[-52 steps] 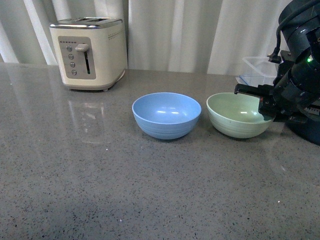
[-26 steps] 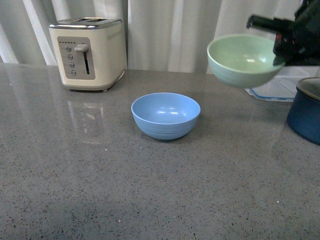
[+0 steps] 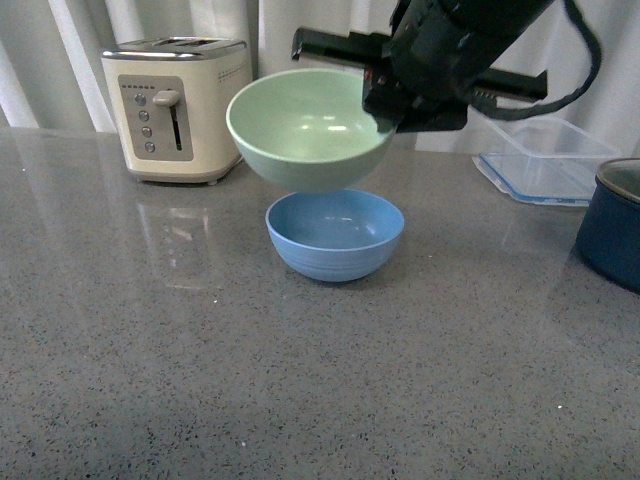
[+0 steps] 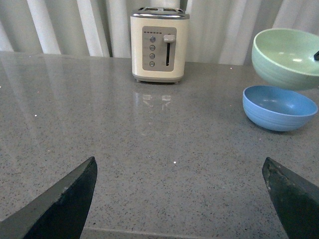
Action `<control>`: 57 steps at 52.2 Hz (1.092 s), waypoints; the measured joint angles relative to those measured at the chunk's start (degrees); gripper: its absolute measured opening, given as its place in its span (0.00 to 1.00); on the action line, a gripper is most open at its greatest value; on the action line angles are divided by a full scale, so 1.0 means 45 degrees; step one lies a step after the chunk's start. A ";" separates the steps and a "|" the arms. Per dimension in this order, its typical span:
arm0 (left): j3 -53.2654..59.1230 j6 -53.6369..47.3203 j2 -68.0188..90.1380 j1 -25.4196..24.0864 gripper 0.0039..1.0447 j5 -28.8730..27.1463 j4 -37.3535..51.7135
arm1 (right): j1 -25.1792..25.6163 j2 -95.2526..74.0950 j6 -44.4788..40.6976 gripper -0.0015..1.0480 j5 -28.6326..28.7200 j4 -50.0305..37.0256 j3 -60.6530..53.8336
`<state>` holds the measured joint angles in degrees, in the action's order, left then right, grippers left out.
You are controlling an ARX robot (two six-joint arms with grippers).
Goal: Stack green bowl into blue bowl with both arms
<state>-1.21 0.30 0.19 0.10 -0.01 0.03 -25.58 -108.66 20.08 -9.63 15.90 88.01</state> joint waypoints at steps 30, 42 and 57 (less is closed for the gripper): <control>0.0000 0.0000 0.0000 0.0000 0.94 0.0000 0.0000 | 0.0262 -0.1690 0.0015 0.01 -0.0831 0.0087 0.0505; 0.0000 0.0000 0.0000 0.0005 0.94 0.0000 0.0000 | 0.0602 -0.0345 0.0437 0.41 0.0423 -0.2132 -0.1001; 0.0000 0.0000 0.0000 0.0005 0.94 -0.0010 0.0000 | 0.1593 0.6110 -0.2773 0.43 -0.1676 -1.0695 -0.7635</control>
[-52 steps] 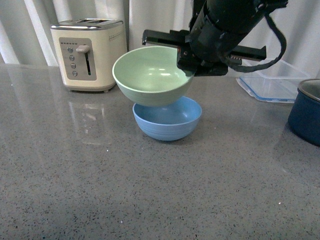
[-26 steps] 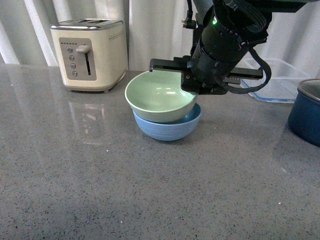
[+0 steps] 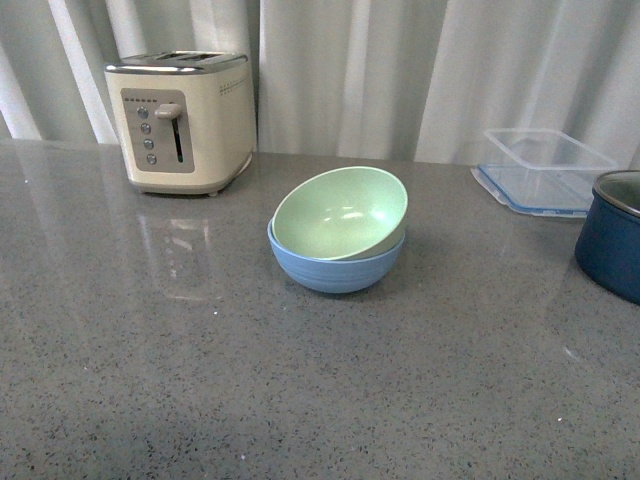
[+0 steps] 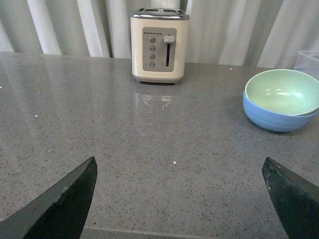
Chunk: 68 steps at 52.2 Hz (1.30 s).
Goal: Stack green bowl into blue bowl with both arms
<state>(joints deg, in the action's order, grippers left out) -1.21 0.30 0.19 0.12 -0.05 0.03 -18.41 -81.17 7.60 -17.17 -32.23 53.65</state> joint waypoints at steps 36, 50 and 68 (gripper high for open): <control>0.0000 0.0000 0.0000 -0.0005 0.94 0.0010 0.0000 | 0.2667 0.5387 -0.1642 0.01 0.2409 -0.2419 -0.8976; 0.0000 0.0000 0.0000 -0.0005 0.94 0.0010 0.0000 | 0.3721 0.7310 -0.1651 0.01 0.3677 -0.1787 -1.0278; 0.0000 0.0000 0.0000 -0.0005 0.94 0.0005 0.0000 | 0.4061 0.9840 -0.1647 0.01 0.3793 -0.0209 -1.1200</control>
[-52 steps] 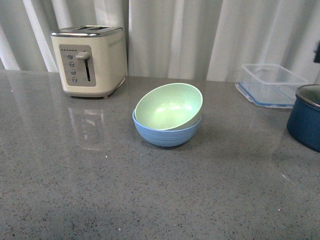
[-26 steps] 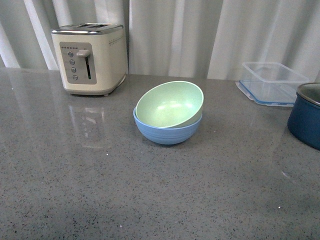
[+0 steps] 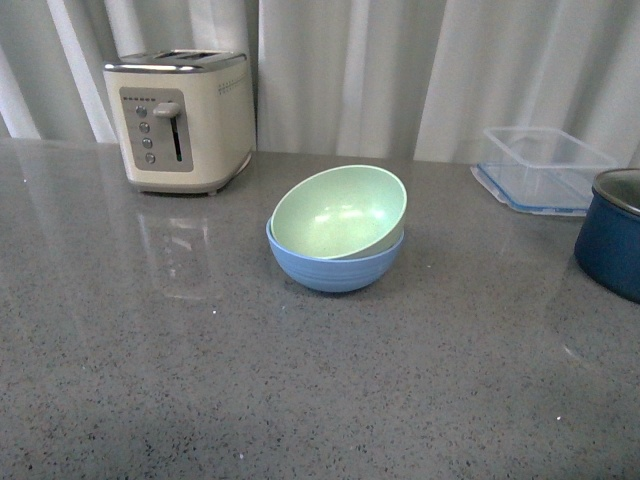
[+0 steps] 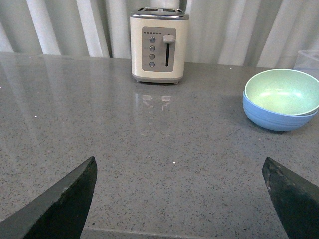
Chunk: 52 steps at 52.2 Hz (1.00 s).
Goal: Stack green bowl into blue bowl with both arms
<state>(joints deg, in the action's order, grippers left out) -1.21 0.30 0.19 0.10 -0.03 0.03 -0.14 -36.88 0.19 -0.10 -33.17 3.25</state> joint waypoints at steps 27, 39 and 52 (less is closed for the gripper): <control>0.0000 0.0000 0.0000 0.0000 0.94 0.0005 0.0000 | 0.0000 0.3240 0.0000 0.01 0.0000 0.2424 -0.0661; 0.0000 0.0000 0.0000 0.0000 0.94 0.0005 0.0000 | 0.0000 0.4546 0.0000 0.01 0.0000 0.3691 -0.0661; 0.0000 0.0000 0.0000 0.0000 0.94 0.0005 0.0000 | 0.0000 0.5523 0.0000 0.01 0.0000 0.4653 -0.0661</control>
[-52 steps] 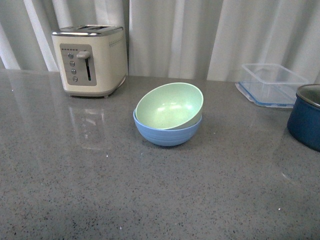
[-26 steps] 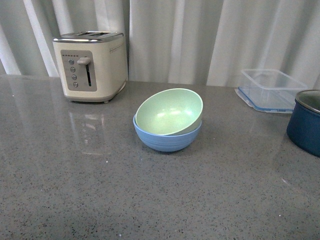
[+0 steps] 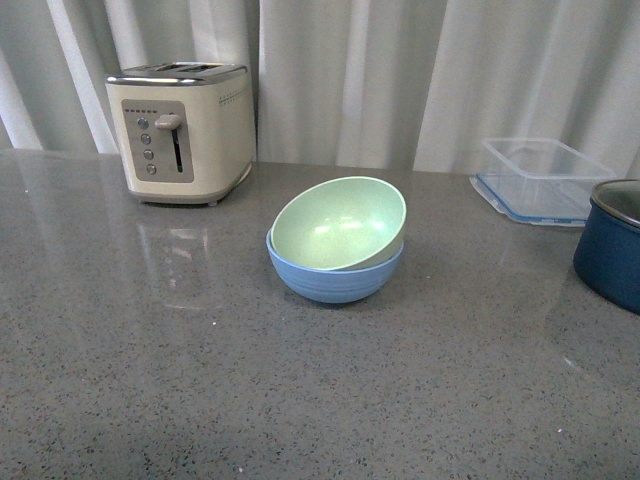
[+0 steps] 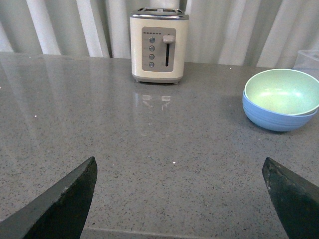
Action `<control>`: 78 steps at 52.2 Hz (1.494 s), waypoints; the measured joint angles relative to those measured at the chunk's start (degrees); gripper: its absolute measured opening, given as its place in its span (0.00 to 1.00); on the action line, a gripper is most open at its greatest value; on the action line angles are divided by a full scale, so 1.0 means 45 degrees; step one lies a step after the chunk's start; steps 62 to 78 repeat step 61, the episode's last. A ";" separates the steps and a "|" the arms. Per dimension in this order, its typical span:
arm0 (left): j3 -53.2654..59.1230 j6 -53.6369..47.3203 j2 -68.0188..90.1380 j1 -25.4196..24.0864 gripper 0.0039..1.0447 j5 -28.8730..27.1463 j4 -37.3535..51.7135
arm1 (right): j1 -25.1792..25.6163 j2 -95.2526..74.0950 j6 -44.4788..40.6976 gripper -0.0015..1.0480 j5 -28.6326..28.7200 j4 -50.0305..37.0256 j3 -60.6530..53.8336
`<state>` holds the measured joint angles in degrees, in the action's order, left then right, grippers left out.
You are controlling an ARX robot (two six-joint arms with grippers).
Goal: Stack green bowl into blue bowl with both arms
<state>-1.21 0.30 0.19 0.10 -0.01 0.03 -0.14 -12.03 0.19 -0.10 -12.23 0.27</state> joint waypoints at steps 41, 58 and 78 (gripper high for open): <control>0.0000 0.0000 0.0000 0.0000 0.94 0.0000 0.0000 | 0.0000 0.2618 -0.0015 0.88 0.0024 0.2701 0.0010; 0.0000 0.0000 0.0000 0.0000 0.94 0.0000 0.0000 | 0.0000 0.2618 -0.0010 0.90 0.0024 0.2701 0.0010; 0.0000 0.0000 0.0000 0.0000 0.94 0.0000 0.0000 | 0.0000 0.2618 -0.0010 0.90 0.0024 0.2701 0.0010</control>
